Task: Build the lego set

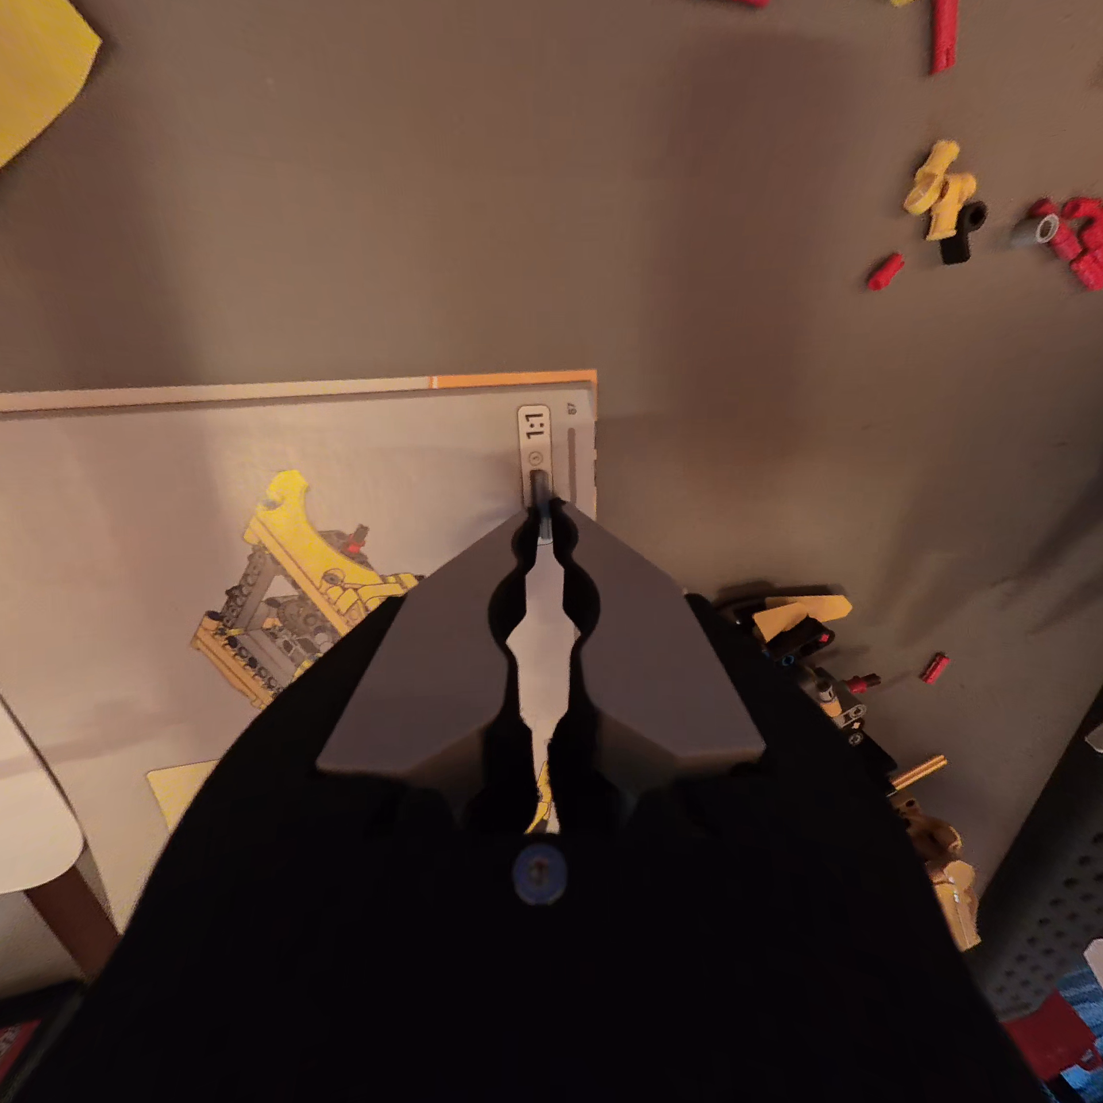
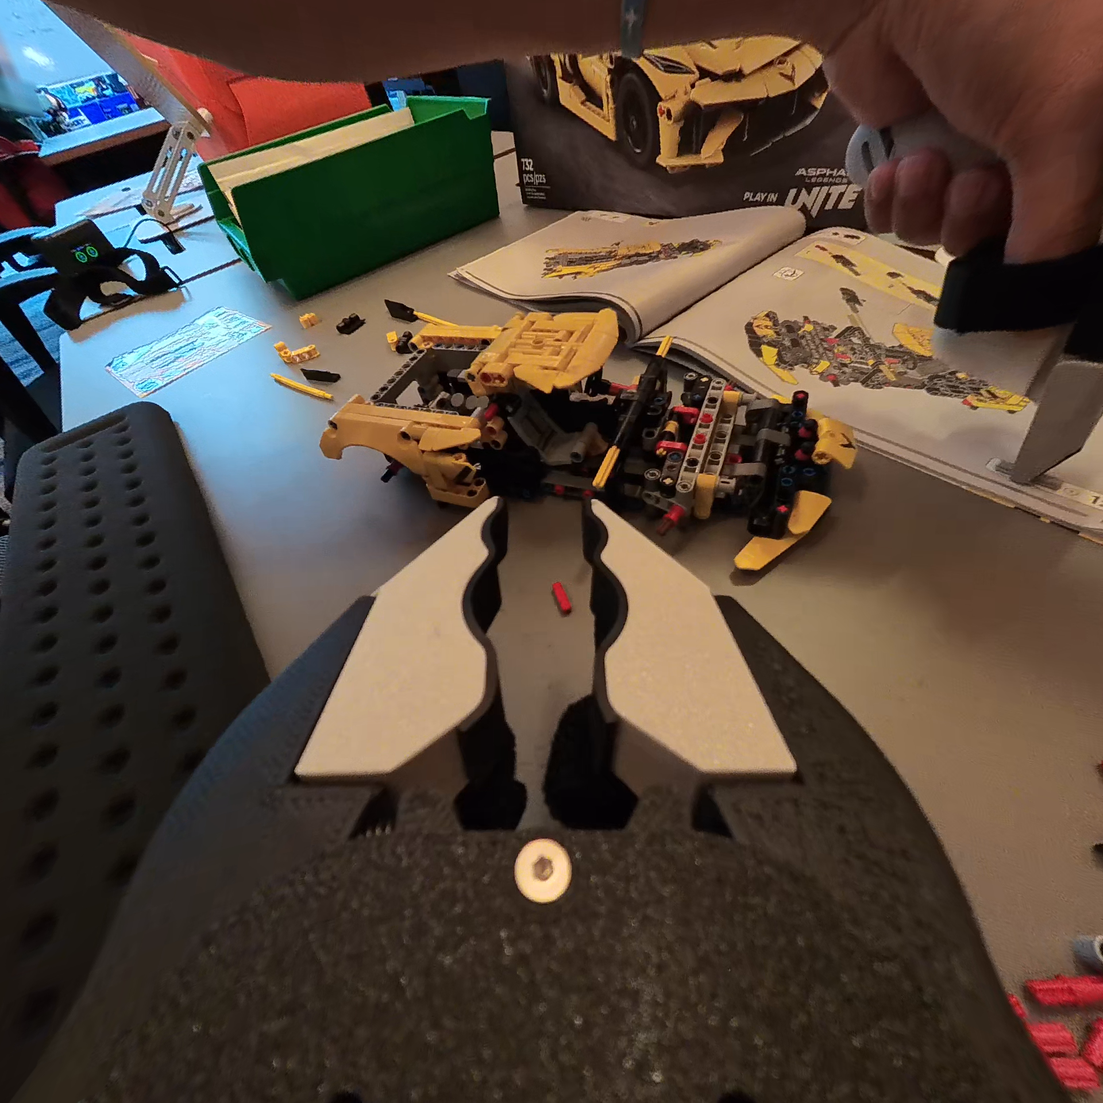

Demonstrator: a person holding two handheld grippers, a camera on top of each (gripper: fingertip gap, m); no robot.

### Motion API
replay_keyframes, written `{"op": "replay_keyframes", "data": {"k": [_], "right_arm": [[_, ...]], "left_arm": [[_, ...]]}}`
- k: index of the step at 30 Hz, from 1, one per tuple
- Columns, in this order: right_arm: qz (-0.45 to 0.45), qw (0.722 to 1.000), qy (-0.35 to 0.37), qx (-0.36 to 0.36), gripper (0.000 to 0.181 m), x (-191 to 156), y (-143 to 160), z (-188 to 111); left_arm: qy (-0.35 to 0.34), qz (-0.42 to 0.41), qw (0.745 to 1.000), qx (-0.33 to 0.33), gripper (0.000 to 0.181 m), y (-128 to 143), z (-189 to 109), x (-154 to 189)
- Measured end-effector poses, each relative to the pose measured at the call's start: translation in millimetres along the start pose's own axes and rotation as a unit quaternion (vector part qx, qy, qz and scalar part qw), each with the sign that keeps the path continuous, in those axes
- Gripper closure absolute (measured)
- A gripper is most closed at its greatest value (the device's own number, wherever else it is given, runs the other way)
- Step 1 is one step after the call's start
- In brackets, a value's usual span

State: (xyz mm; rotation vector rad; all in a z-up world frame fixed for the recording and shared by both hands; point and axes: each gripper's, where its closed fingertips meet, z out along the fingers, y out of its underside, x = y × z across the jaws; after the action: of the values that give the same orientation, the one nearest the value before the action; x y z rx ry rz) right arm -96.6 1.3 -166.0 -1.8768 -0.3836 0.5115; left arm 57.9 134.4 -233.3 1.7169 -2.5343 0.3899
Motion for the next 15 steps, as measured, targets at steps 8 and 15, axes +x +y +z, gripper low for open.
{"op": "replay_keyframes", "data": {"k": [8,15], "right_arm": [[0.000,1.000,-0.002,-0.002,0.158,-0.8,0.8,0.3],[0.002,1.000,-0.003,-0.003,0.158,-0.8,1.5,0.2]], "left_arm": [[-0.010,0.031,0.999,-0.015,0.177,0.7,0.1,-1.6],[-0.007,0.032,0.999,-0.027,0.177,0.2,0.7,-1.7]]}}
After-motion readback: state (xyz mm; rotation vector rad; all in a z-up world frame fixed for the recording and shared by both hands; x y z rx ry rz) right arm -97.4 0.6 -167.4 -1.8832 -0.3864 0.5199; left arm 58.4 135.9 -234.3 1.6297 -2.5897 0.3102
